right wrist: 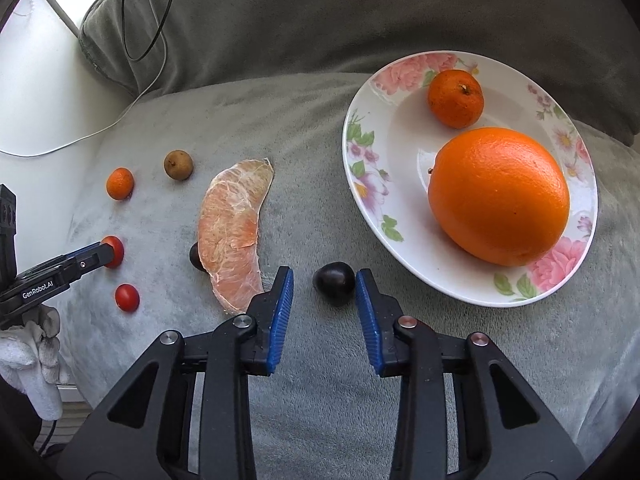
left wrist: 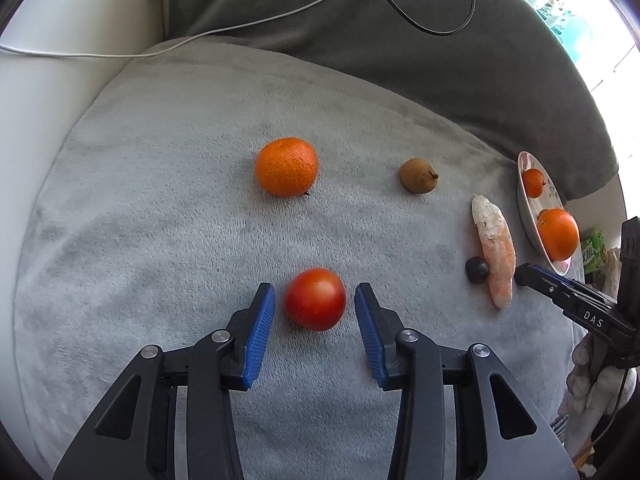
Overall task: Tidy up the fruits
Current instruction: 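Grasp the dark plum with the right tool while the left tool grasps a red tomato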
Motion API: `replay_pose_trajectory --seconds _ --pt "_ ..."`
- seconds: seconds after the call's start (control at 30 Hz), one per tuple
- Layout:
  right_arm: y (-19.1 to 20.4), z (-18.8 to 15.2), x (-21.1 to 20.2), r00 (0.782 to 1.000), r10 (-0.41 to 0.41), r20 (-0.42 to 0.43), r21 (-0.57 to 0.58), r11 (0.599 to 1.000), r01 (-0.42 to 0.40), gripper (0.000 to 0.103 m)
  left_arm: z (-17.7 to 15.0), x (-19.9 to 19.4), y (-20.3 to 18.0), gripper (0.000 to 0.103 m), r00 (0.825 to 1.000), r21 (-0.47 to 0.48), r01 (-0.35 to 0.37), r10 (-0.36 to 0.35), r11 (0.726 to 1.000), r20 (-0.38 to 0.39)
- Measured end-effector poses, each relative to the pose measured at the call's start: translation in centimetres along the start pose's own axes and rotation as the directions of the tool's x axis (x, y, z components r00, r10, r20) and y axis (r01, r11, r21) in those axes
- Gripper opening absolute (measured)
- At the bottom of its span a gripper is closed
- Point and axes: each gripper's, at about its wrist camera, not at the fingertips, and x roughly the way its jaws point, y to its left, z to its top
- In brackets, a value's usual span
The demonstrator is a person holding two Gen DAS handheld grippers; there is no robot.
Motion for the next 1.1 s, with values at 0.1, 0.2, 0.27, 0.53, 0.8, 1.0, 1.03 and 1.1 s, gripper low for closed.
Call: replay_pose_trajectory --seconds 0.1,0.2,0.27,0.53,0.8,1.0,1.03,1.1 --pt "0.3 0.1 0.5 1.000 -0.015 -0.007 -0.006 1.000 0.015 0.033 0.1 0.3 -0.1 0.039 1.000 0.006 -0.005 0.005 1.000 -0.006" --pt "0.3 0.3 0.9 1.000 -0.024 -0.013 -0.008 1.000 0.024 0.030 0.1 0.7 0.0 0.034 1.000 0.009 -0.008 0.008 1.000 -0.013" --pt "0.2 0.4 1.1 0.999 -0.028 -0.017 -0.009 1.000 0.027 0.027 0.0 0.9 0.0 0.031 1.000 0.013 -0.011 0.011 1.000 -0.013" --pt "0.0 0.2 1.5 0.999 -0.028 -0.016 -0.014 1.000 0.028 0.024 -0.3 0.5 0.1 0.030 1.000 0.024 -0.004 0.004 1.000 -0.003" --pt "0.2 0.1 -0.1 1.000 0.000 0.006 -0.019 1.000 0.000 0.023 0.0 -1.2 0.2 0.030 1.000 0.014 0.010 -0.010 1.000 0.025" --pt "0.1 0.2 -2.3 0.999 0.018 0.036 -0.024 1.000 -0.017 0.023 0.5 -3.3 -0.4 0.030 0.998 0.014 0.035 -0.035 0.999 0.059" --pt "0.1 0.2 -2.7 0.999 0.020 0.041 -0.022 1.000 -0.019 0.023 0.5 -3.6 -0.6 0.030 0.997 0.015 0.040 -0.041 0.999 0.064" --pt "-0.4 0.1 -3.6 0.998 0.026 0.049 -0.017 1.000 -0.025 0.023 0.7 -3.9 -1.4 0.030 0.996 0.018 0.051 -0.052 0.999 0.073"
